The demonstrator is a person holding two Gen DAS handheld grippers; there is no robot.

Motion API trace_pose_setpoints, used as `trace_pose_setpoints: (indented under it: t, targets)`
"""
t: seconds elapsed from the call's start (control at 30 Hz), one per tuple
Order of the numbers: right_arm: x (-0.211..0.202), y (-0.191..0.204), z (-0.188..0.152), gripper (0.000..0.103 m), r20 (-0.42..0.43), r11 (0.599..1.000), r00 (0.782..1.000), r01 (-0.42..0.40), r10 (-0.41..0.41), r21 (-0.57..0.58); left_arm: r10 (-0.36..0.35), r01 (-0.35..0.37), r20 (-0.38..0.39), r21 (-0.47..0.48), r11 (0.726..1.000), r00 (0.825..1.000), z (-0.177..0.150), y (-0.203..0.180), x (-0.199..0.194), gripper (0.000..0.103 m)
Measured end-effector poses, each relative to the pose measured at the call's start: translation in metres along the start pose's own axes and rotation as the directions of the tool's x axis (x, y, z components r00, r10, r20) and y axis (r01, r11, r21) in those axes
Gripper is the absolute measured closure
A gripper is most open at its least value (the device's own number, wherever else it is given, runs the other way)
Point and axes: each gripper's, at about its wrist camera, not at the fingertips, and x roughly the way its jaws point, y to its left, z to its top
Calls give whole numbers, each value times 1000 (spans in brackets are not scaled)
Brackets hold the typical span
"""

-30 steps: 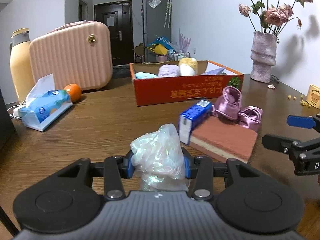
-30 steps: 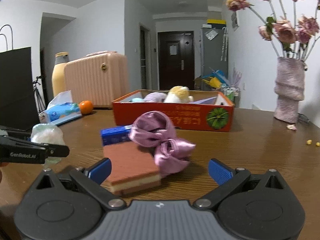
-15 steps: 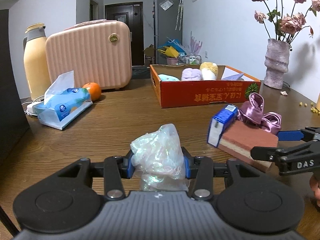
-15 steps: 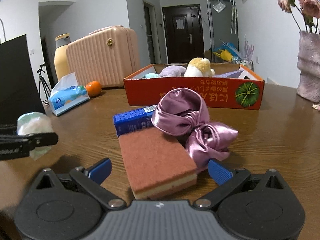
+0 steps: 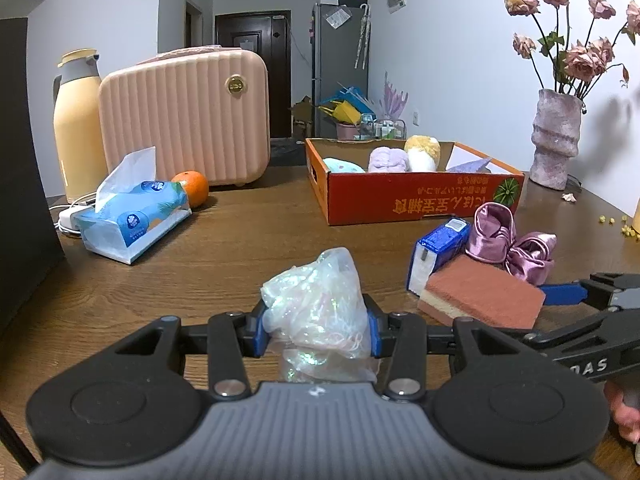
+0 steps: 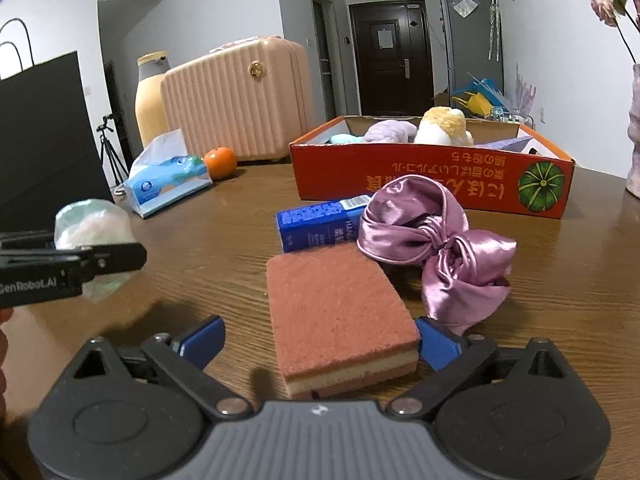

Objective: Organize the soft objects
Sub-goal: 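Grasp pink sponge with right tool while left tool holds the plastic bag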

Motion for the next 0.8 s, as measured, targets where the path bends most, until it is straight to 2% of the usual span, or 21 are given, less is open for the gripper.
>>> trace_pose_setpoints:
  t: [0.07, 0.13, 0.2, 0.3, 0.47, 0.8]
  targets:
    - [4, 2, 1, 8, -15, 1000, 1000, 12, -12, 10, 4, -4, 5, -4, 1000, 1000, 0, 0, -1, 59]
    - [10, 4, 3, 16, -35, 1000, 999, 26, -26, 15, 7, -7, 5, -7, 1000, 1000, 1, 0, 0, 59]
    - [13, 7, 3, 31, -48, 999, 998, 45, -44, 7, 11, -10, 4, -7, 1000, 1000, 1, 0, 0, 59]
    - [10, 6, 3, 32, -29, 999, 999, 32, -32, 11, 14, -14, 7, -7, 1000, 1000, 1, 1, 0, 59]
    - [-8, 2, 0, 33, 76, 999, 997, 14, -16, 38, 21, -21, 15, -20, 1000, 1000, 2, 4, -1, 59]
    - [-38, 7, 0, 33, 242, 999, 970, 38, -39, 8, 39, -38, 34, -44, 998, 999, 2, 9, -6, 59]
